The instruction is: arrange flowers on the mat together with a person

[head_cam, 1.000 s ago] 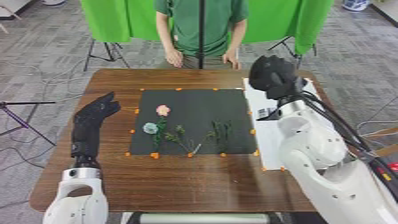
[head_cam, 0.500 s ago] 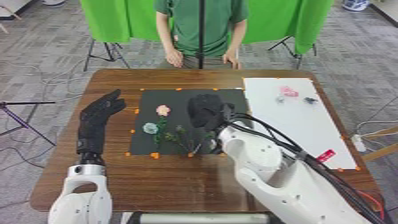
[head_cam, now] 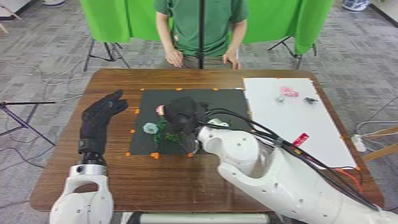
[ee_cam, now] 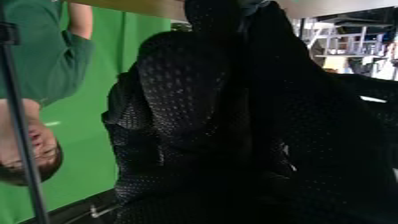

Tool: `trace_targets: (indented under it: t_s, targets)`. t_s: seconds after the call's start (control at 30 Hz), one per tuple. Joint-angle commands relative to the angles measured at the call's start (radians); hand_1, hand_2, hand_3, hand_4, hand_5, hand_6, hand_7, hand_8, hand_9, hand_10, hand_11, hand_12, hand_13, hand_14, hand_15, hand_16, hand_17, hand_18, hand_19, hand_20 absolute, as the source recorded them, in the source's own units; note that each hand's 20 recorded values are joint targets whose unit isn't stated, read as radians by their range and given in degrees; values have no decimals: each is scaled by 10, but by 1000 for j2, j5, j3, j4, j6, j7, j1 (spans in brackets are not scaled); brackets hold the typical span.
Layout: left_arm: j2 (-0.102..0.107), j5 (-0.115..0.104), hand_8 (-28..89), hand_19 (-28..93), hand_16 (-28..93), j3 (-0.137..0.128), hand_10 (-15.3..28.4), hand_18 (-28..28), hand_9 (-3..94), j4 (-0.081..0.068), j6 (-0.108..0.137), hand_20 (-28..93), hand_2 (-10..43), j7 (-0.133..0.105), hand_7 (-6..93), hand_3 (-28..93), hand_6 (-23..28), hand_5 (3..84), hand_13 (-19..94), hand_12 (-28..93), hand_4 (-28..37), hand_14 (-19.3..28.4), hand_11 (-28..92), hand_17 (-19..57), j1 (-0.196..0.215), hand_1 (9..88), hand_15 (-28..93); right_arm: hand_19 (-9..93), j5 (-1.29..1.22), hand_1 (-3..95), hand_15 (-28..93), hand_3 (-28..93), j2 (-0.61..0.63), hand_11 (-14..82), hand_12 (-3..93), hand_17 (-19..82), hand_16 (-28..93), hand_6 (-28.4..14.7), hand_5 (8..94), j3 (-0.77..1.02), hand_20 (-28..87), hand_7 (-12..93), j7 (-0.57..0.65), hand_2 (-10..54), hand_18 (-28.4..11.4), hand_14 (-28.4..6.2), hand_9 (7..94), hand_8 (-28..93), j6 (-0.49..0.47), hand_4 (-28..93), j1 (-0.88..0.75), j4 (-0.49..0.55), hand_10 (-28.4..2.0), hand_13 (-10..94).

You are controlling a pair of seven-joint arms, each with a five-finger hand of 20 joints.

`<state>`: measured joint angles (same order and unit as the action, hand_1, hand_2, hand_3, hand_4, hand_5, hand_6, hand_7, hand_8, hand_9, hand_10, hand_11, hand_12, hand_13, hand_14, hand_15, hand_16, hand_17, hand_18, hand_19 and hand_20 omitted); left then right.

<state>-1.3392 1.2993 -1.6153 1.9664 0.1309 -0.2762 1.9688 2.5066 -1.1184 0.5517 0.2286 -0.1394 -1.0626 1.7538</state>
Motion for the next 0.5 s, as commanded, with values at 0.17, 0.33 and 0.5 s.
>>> trace_targets:
  t_s: [0.17,0.33,0.5]
  targets:
    - [-6,-2,-54,168,29,5,136,141,474,-13,-14,224,41,8,121,669,38,491,381,155,-202,180,200,68,-4,260,243,823,18,618,448,608,-29,62,402,457,390,42,802,-33,489,238,-14,-95,-173,-3,916,89,-30,-209,31,-34,-65,918]
    - [-5,0,-54,167,29,7,136,141,473,-12,-15,223,38,6,121,671,38,491,381,156,-201,180,200,67,-7,258,242,822,26,598,449,608,-32,47,376,454,385,46,784,-34,489,228,-13,-95,-171,-2,894,75,-55,-202,30,-45,-67,911]
    - [-7,2,-54,162,29,7,135,140,473,-13,-14,221,37,5,121,670,38,491,380,156,-200,180,200,66,-9,259,241,823,32,580,450,599,-33,42,346,452,381,49,733,-36,490,186,-10,-95,-172,-4,863,56,-45,-194,34,-50,-77,908]
